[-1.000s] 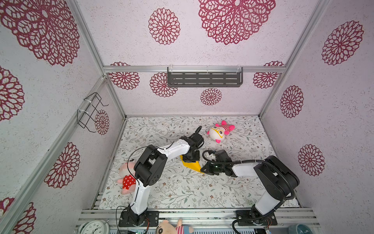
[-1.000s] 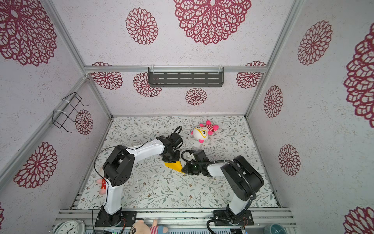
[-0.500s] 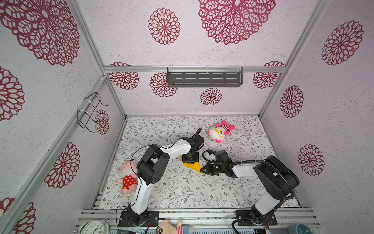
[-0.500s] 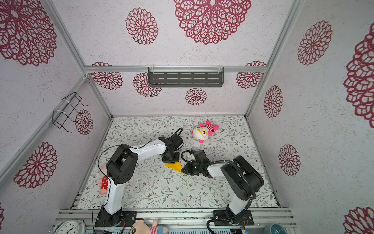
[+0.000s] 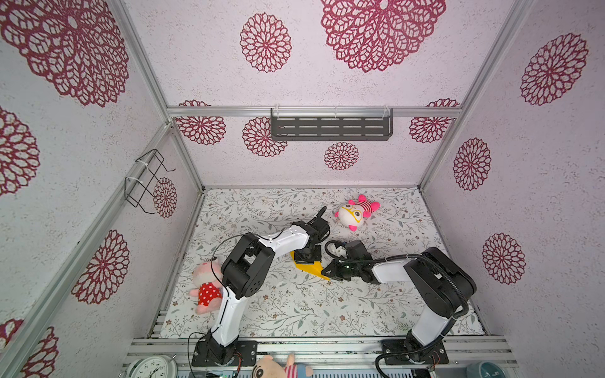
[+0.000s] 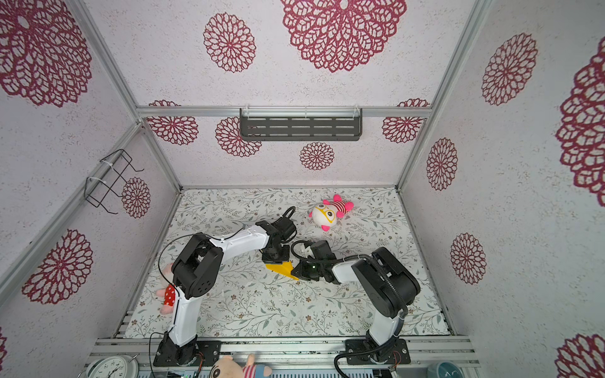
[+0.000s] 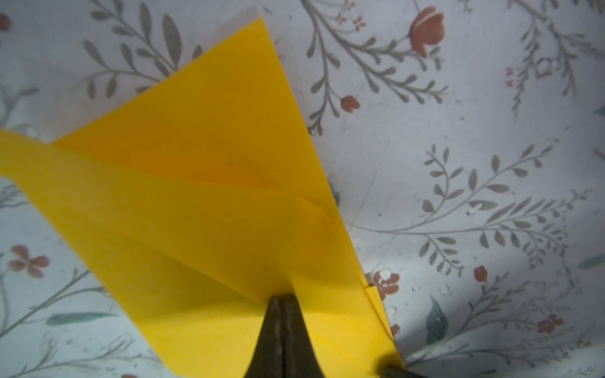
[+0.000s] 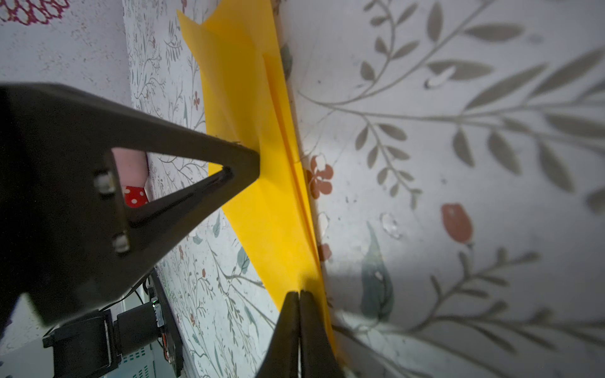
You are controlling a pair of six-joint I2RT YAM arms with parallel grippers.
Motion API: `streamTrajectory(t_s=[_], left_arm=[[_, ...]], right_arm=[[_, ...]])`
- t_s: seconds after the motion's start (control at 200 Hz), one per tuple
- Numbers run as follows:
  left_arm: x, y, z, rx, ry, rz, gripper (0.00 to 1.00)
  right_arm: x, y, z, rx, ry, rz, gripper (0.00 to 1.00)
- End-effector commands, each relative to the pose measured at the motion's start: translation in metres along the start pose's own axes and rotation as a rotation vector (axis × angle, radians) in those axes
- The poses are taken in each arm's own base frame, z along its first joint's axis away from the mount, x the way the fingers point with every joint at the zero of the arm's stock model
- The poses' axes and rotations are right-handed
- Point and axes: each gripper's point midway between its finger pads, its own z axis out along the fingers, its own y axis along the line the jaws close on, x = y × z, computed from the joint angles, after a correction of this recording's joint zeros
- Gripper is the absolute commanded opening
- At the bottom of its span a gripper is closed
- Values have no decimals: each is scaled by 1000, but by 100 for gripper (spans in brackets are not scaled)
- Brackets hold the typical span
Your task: Fold a paper plane with a square sheet of paper (pick it up from the middle)
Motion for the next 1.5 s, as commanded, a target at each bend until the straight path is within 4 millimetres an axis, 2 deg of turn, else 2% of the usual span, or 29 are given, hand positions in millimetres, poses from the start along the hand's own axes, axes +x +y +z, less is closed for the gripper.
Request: streamTrajectory(t_s=[0.0,0.16,0.295,0.36,0.51,0.68,0.916,1.186,1.341,1.491], left_arm=[[19,27,22,-113,76,-12,3],[19,28,23,-113,76,-13,3],[17,24,21,-99,70,-11,3],[16,23,19,-91,67,-11,3],[14,19,16,-74,60,-12,3],[14,18,17,-70,60,-12,3],[11,12,11,-42,50,-13,4],[3,10,4,-5,34,-23,6],[-5,25,6,-32,26,-33,7],[-13,46,11,-76,27,-41,7]], right_arm=[[20,-19,-9,72,34,51,8],[33,-29,-18,103,41,68,9],[35,-30,-26,108,22,71,9],[27,-22,-30,83,-15,47,9],[0,14,-40,-16,-110,-42,11],[-14,27,-32,-60,-118,-66,12],[-20,17,-10,-41,-79,-37,11],[-4,-8,0,29,-17,4,11],[6,-25,2,91,16,20,11],[11,-32,4,110,30,28,11]])
